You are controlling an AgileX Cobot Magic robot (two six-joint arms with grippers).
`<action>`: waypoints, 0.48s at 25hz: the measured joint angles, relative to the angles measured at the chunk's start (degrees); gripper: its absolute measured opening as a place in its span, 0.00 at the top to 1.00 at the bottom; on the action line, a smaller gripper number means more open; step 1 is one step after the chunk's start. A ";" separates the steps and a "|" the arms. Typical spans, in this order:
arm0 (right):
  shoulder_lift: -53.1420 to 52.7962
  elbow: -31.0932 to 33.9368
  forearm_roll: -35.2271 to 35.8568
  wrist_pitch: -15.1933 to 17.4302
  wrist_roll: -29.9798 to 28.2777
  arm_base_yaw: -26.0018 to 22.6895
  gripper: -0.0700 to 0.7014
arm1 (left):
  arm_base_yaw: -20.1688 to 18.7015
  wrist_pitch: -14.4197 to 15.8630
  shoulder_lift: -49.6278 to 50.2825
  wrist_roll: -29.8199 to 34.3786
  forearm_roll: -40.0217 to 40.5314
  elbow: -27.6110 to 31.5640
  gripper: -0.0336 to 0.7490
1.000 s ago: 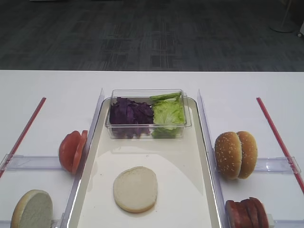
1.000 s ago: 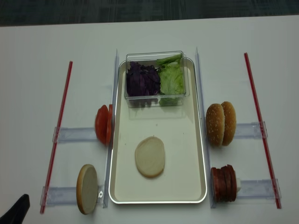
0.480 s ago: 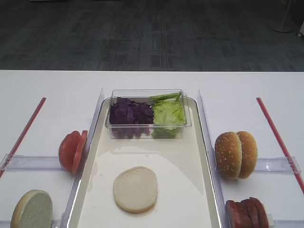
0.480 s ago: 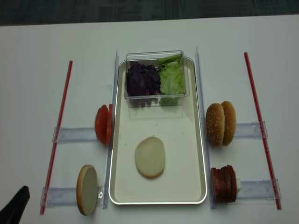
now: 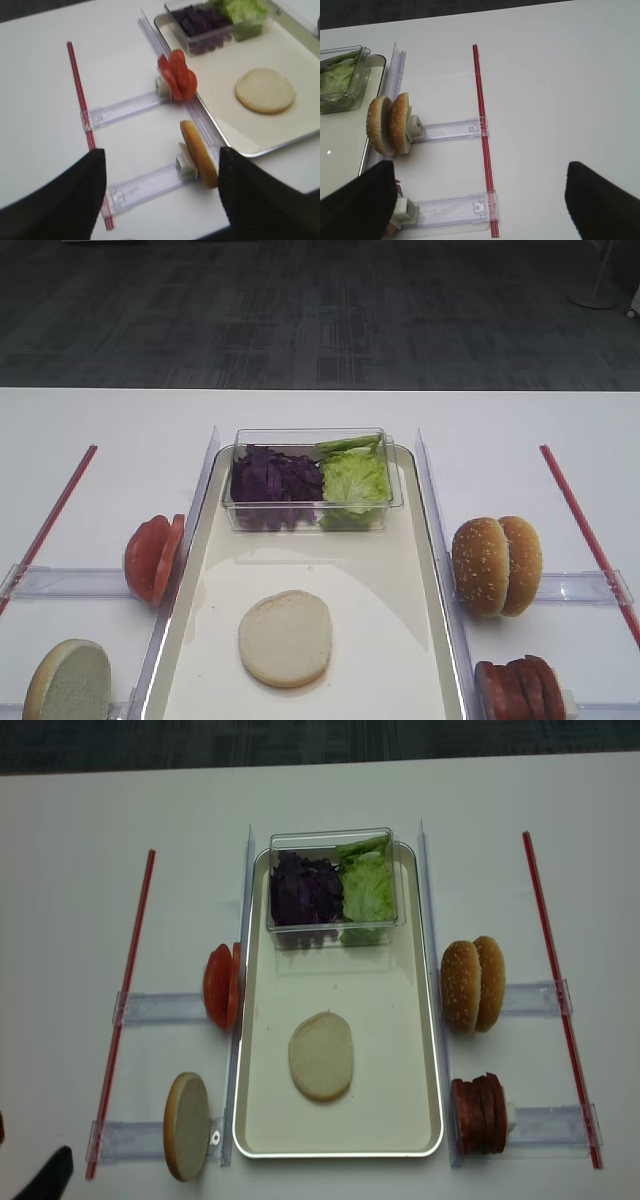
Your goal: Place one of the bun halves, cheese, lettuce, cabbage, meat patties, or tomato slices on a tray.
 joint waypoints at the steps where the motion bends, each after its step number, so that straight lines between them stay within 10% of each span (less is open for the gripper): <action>1: 0.00 0.00 0.00 0.00 0.00 0.00 0.01 | 0.00 1.95 0.00 1.09 -0.11 0.00 0.38; 12: 0.00 0.00 0.00 -0.11 -0.12 0.00 0.01 | 0.00 3.60 -1.55 2.23 -0.35 0.38 0.38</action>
